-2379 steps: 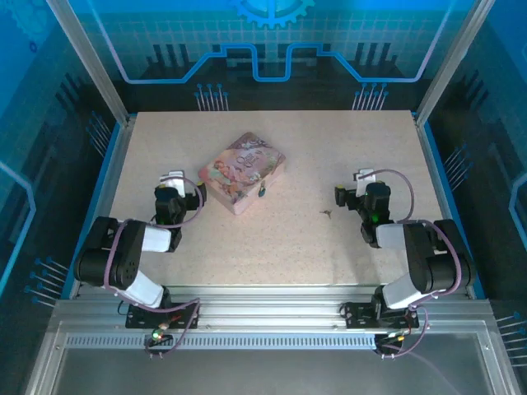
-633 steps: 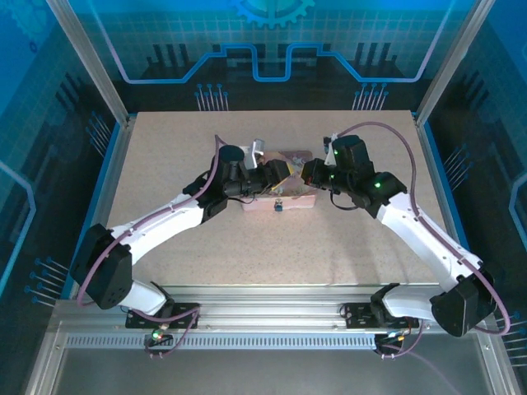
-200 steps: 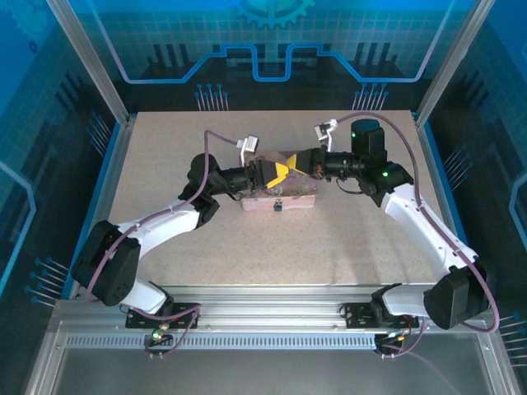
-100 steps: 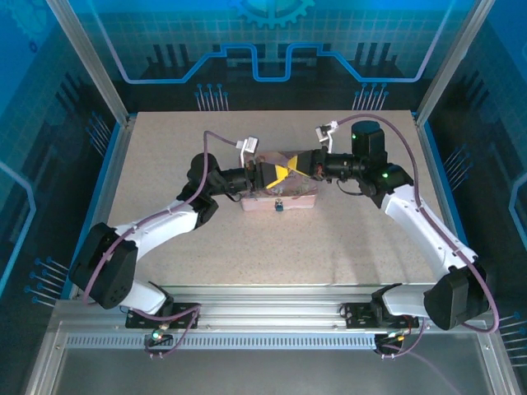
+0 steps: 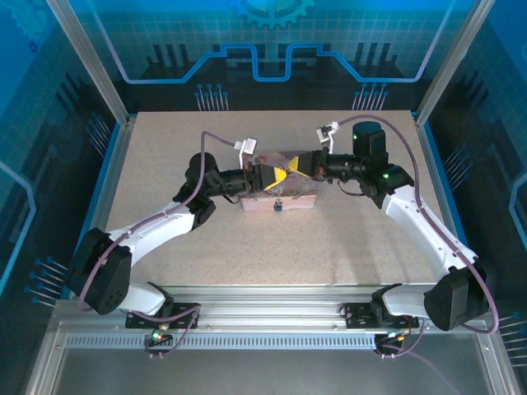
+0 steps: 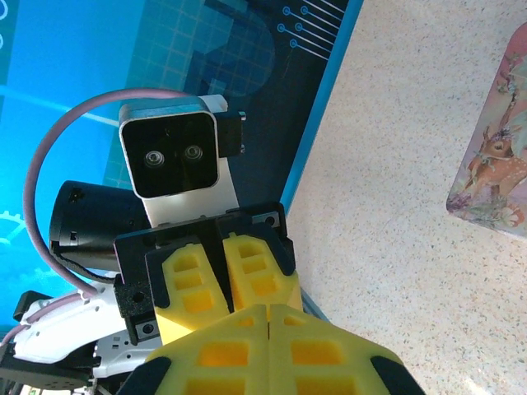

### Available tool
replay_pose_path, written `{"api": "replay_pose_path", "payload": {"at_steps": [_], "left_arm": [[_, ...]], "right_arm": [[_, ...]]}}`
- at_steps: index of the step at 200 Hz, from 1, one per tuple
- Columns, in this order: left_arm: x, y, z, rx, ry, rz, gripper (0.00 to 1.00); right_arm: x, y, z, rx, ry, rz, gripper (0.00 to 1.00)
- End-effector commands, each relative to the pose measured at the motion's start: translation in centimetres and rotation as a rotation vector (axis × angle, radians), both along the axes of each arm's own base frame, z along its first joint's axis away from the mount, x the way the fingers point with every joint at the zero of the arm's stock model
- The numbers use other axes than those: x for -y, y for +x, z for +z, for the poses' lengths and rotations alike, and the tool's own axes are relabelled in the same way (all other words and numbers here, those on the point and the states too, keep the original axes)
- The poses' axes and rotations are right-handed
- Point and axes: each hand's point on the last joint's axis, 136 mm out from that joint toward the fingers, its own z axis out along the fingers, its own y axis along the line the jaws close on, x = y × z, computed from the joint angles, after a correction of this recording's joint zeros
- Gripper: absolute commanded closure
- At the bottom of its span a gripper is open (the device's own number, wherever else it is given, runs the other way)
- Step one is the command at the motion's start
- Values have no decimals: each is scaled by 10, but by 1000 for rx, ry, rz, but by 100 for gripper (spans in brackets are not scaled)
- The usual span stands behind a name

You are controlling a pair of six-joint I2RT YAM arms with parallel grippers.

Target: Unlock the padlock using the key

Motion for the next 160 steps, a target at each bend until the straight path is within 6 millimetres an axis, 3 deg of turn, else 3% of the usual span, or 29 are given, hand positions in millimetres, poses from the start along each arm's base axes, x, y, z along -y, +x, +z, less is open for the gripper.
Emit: {"api": "replay_pose_path", "payload": {"at_steps": [1, 18, 63, 79, 106, 160], "left_arm": [[-3, -7, 13, 64, 2, -3, 92], [-3, -8, 13, 63, 6, -5, 100], [-4, -6, 10, 55, 43, 4, 100], [-5, -6, 5, 39, 98, 12, 100], [-9, -10, -10, 6, 242, 4, 100], [-17, -26, -22, -23, 453, -87, 100]], "right_arm": [[5, -6, -1, 5, -4, 16, 100], [4, -8, -2, 4, 0, 22, 100], [6, -11, -6, 14, -18, 25, 100], [10, -12, -11, 21, -49, 12, 82], [20, -10, -21, 44, -82, -19, 66], [23, -7, -25, 107, -26, 7, 66]]}}
